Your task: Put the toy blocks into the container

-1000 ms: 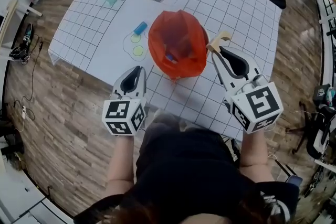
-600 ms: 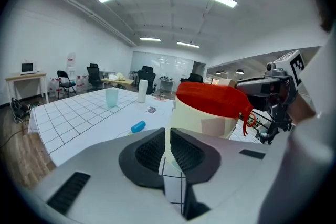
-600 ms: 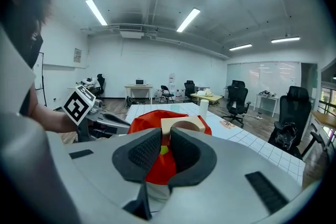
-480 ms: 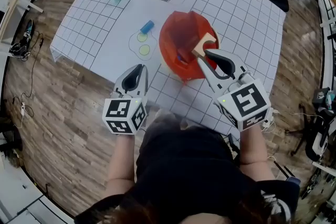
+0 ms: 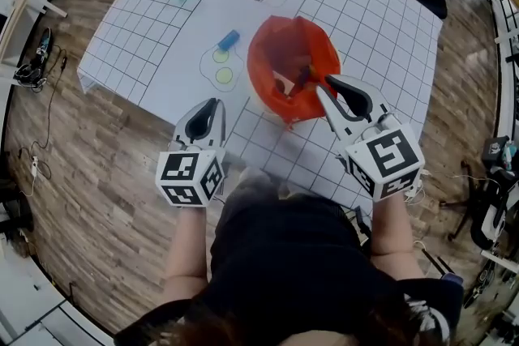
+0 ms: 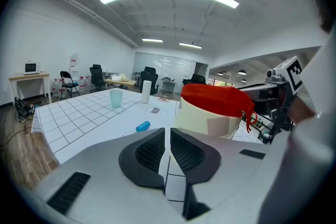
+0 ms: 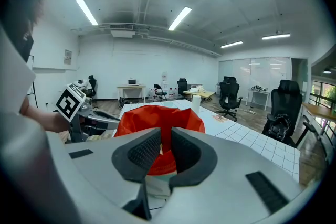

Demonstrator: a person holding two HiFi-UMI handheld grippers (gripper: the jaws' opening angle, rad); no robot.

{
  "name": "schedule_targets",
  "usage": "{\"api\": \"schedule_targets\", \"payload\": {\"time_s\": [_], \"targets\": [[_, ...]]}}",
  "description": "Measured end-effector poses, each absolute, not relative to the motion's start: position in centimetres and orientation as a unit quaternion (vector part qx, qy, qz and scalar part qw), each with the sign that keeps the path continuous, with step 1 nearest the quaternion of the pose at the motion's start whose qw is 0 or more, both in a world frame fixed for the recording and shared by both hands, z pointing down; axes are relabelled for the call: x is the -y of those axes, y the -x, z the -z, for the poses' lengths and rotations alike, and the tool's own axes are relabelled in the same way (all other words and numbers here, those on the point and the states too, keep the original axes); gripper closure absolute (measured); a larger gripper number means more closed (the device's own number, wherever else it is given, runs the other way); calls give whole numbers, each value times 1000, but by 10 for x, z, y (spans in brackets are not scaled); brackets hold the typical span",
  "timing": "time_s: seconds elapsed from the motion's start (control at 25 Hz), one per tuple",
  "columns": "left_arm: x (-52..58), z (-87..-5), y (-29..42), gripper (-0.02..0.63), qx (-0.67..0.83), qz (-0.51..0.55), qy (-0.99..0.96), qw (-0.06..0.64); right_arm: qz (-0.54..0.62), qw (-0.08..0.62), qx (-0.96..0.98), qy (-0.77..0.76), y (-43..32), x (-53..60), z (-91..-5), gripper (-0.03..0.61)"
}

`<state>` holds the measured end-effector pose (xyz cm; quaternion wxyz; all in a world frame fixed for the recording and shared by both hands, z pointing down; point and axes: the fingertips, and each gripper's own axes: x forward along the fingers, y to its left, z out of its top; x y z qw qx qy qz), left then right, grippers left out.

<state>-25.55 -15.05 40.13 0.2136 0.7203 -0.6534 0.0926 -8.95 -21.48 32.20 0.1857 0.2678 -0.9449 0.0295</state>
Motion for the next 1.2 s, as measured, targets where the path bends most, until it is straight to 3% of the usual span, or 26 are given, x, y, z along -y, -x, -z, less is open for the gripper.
{"api": "schedule_targets", "payload": {"time_s": [0.24, 0.36, 0.88, 1.2], "targets": [[156, -396, 262, 580, 663, -110, -715, 191, -46, 173, 941, -287, 72, 219, -320, 508], [161, -390, 267, 506, 661, -114, -720, 177, -46, 175, 937, -300, 68, 221, -321, 511], [203, -386, 296, 419, 615, -147, -761, 147, -78, 167, 904, -386, 47, 247, -323, 511], [254, -425, 302, 413, 553, -202, -793, 154, -112, 177, 874, -438, 41, 262, -338, 511]]}}
